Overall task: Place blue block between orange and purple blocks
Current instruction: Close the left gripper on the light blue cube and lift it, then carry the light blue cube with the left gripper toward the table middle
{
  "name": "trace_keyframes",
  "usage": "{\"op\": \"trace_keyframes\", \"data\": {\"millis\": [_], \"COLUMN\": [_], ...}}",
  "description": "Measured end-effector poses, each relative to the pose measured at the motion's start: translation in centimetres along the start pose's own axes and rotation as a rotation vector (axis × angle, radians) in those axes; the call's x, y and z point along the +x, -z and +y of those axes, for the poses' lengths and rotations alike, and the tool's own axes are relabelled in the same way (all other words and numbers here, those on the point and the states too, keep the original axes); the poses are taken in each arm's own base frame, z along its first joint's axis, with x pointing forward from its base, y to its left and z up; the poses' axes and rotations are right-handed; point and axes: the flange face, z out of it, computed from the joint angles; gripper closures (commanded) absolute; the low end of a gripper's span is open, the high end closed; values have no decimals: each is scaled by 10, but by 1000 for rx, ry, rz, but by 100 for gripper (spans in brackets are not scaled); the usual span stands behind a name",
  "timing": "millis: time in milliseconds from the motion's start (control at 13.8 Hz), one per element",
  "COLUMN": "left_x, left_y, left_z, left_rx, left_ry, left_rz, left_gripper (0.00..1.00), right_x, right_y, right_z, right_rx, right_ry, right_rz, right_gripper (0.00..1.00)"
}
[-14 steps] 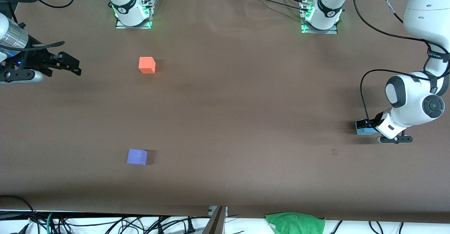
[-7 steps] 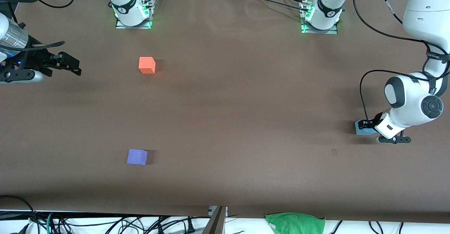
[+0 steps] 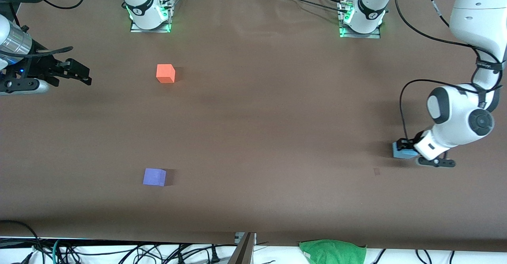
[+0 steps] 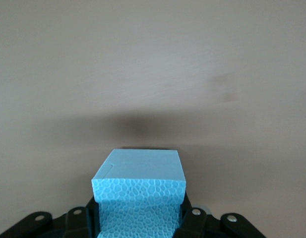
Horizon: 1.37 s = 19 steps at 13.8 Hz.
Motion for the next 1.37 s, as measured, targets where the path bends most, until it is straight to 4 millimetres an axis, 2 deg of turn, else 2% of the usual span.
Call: {"op": "trace_keyframes", "data": {"millis": [289,506,723,1013,1374], "left_x": [11,6,-1,-11,-31], "left_y": [15,20,30,42,16], "left_z": [117,218,299,381,462], "left_rx": [-74,-108,-118,-135,-96], "left_ry": [60,155,188,193,180], "left_rz": [-1,-16,-7,15,17], "left_gripper": [44,43,40,40,36], "right_x": [0,0,0,0,0], "right_y": [0,0,0,0,0], "right_z": [0,0,0,0,0], "right_rx": [0,0,0,0,0], "right_ry": [0,0,0,0,0], "right_rz": [0,0,0,0,0], "right_gripper": [1,0,1,0,1]}}
